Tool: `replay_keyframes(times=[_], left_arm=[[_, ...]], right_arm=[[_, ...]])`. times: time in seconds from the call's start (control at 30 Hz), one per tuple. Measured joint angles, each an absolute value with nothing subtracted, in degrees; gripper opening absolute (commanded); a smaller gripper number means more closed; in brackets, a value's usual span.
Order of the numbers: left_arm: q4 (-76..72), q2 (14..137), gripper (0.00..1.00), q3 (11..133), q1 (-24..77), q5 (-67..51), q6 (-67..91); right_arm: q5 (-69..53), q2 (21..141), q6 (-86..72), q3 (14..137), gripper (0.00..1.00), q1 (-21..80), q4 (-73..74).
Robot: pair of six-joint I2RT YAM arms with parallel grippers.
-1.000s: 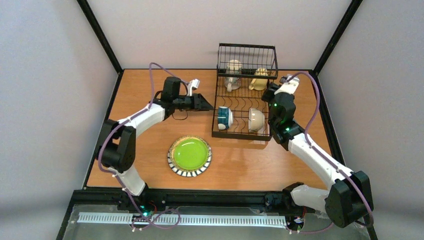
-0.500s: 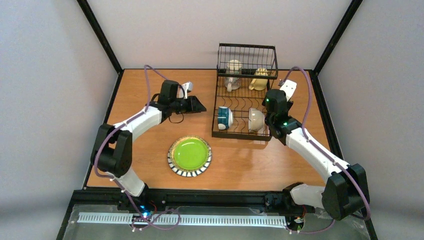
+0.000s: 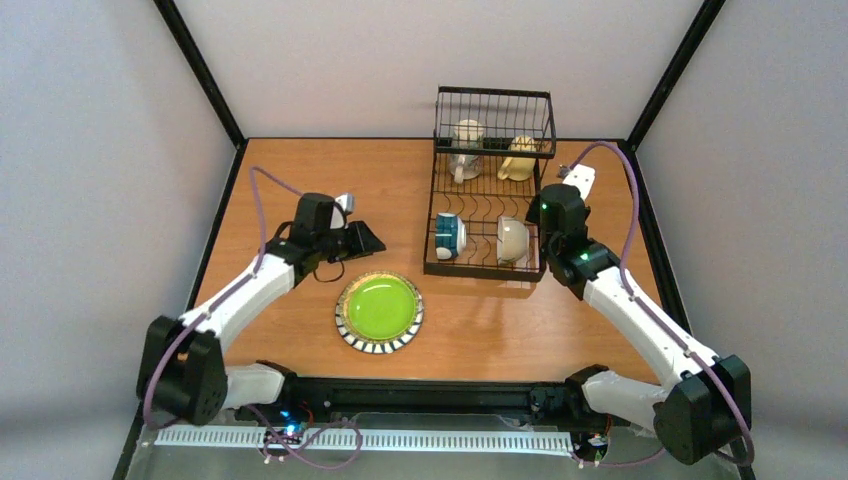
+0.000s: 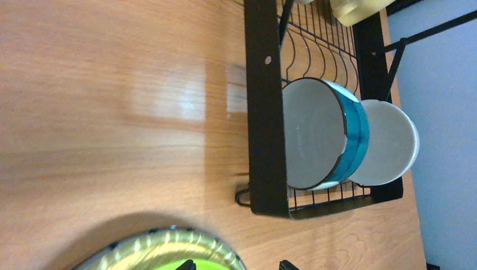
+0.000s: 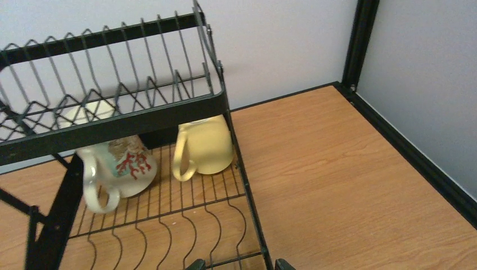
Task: Load the mixed dishes into the dish rack
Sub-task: Grab the plate from the center of the board.
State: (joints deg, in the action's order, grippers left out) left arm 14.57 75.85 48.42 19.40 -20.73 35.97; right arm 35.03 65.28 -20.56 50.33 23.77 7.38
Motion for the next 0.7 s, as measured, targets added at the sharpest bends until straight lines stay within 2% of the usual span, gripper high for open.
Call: replay_keyframes(times=[0.33, 0.7], left_arm=[[26.6, 56.8, 0.81, 42.2, 19.4, -12.2, 42.8], [33.9, 51.5, 0.80, 32.6, 19.4, -9.1, 50.2]], right_arm=[[29.2, 62.2, -20.7, 50.2, 0.70, 26.1, 10.9], [25.5, 60.6, -21.2, 48.6, 0.70, 27.3, 10.7]])
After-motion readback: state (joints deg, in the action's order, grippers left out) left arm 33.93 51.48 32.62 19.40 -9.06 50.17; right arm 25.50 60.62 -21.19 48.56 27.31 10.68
